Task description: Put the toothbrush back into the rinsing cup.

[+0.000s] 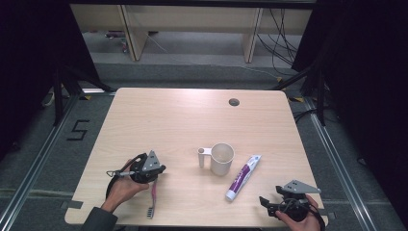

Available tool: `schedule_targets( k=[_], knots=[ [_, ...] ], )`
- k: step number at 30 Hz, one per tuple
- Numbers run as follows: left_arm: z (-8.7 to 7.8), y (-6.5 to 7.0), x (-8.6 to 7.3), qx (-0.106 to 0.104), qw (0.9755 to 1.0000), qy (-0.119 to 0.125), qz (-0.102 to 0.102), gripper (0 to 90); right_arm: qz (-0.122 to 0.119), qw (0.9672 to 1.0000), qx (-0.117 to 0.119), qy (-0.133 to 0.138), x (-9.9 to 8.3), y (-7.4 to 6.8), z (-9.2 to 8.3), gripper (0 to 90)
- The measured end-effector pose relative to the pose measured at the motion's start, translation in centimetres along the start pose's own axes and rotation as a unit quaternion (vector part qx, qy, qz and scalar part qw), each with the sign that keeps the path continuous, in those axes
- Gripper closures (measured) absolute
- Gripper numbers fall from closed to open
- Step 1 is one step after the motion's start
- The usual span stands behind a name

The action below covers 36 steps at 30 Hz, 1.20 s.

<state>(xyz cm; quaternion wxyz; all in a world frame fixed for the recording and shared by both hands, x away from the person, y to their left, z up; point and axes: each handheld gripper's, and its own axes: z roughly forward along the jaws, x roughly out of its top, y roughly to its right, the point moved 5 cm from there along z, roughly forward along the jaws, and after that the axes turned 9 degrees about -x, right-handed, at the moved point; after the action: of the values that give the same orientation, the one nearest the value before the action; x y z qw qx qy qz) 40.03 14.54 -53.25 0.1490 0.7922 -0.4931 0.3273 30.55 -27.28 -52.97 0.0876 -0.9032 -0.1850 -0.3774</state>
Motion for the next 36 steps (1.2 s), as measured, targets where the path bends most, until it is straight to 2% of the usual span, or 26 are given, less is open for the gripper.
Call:
schedule_targets(
  k=[4,5,6,13,15,16,17,19,21,27,28,30,31,36],
  knots=[
    [0.0,-0.8,-0.3,0.005,0.9999,-0.009,-0.008,89.2,0.010,0.9999,0.000,-0.004,0.0,-0.1,0.0,23.1],
    [0.0,-0.9,-0.4,0.007,0.9999,-0.011,-0.010,89.2,0.006,1.0000,-0.001,-0.004,0.0,-0.1,0.0,23.1],
    [-0.1,-1.3,-0.7,0.008,0.9997,-0.013,-0.019,89.3,-0.009,1.0000,0.002,0.004,0.1,0.2,0.1,23.1],
    [-0.4,-2.0,-1.7,0.007,0.9994,-0.016,-0.031,89.2,-0.011,0.9999,-0.002,0.006,0.1,0.3,0.1,23.1],
    [-0.7,-2.2,-2.1,0.010,0.9994,-0.016,-0.029,89.2,-0.002,1.0000,0.000,-0.001,0.0,0.1,0.1,23.2],
    [-0.9,-2.3,-2.4,0.011,0.9992,-0.015,-0.037,89.2,-0.006,1.0000,0.006,0.002,0.0,0.1,0.0,23.2],
    [-1.1,-2.4,-2.7,0.013,0.9991,-0.015,-0.037,89.2,-0.012,0.9999,-0.001,0.006,0.1,0.3,0.1,23.2],
    [-1.9,-2.6,-3.6,0.018,0.9987,-0.020,-0.044,89.2,-0.008,0.9999,0.004,0.004,0.0,0.1,0.0,23.2],
    [-2.2,-2.7,-4.0,0.019,0.9985,-0.019,-0.047,89.2,-0.009,0.9999,0.003,0.004,0.1,0.1,0.0,23.2],
    [-3.9,-1.8,-6.0,0.015,0.9983,-0.015,-0.054,89.2,-0.009,0.9999,0.004,0.005,0.1,0.1,0.1,23.2],
    [-4.2,-1.6,-6.3,0.015,0.9986,-0.015,-0.049,89.1,-0.009,0.9999,0.003,0.004,0.1,0.1,0.1,23.2],
    [-4.7,-1.1,-6.8,0.012,0.9983,-0.011,-0.056,89.0,-0.008,1.0000,0.003,0.004,0.1,0.1,0.1,23.2],
    [-4.9,-0.9,-7.0,0.014,0.9985,-0.009,-0.052,89.0,0.009,0.9999,0.003,-0.005,0.0,-0.2,-0.1,23.2],
    [-5.9,0.5,-7.6,0.010,0.9986,0.002,-0.051,88.7,0.003,1.0000,0.003,0.002,0.0,-0.2,0.1,23.2]
  ],
)
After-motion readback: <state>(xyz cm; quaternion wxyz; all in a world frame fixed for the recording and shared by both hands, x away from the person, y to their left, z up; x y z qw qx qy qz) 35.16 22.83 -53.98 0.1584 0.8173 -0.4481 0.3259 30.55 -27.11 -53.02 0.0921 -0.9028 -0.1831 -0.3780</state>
